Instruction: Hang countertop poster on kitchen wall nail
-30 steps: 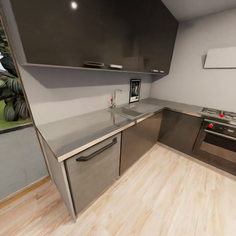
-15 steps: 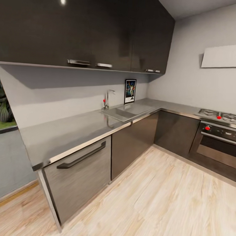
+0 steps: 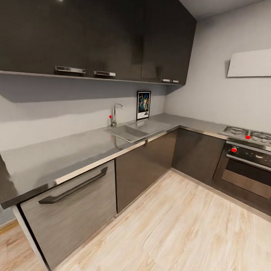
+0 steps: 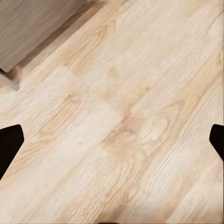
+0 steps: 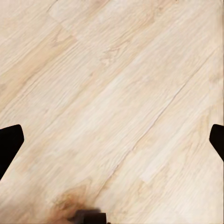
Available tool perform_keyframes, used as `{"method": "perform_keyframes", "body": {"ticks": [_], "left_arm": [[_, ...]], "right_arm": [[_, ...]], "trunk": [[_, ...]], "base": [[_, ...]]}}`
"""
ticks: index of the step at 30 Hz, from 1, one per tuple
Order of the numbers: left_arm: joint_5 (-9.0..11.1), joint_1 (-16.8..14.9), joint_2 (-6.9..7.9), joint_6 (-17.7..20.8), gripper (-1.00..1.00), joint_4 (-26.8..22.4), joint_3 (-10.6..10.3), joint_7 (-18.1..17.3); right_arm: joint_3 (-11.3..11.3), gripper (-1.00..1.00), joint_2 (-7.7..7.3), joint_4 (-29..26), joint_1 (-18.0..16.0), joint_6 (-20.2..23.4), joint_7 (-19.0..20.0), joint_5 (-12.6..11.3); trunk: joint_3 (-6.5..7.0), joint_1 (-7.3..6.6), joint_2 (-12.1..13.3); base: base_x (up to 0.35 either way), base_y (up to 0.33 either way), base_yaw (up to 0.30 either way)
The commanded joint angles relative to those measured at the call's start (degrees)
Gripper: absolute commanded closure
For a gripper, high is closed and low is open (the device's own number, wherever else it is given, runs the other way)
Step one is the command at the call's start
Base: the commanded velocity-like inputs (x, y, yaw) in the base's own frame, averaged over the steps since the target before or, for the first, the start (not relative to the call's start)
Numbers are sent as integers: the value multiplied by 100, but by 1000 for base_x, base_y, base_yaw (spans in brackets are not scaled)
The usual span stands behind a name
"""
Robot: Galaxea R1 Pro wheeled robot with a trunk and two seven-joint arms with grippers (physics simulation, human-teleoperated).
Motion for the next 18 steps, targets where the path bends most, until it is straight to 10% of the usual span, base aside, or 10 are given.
{"method": "perform_keyframes", "body": {"ticks": [1, 18], "left_arm": [[-3, 2, 1, -8, -100, -8, -1, 1], [-3, 2, 7, -7, -100, -8, -1, 1]], "right_arm": [[3, -100, 0, 5, -3, -21, -2, 1], [3, -100, 0, 5, -3, -24, -2, 1]], "trunk": [[-5, 2, -3], [-5, 2, -3]], "base": [[198, -292, 0], [194, -292, 0]]}}
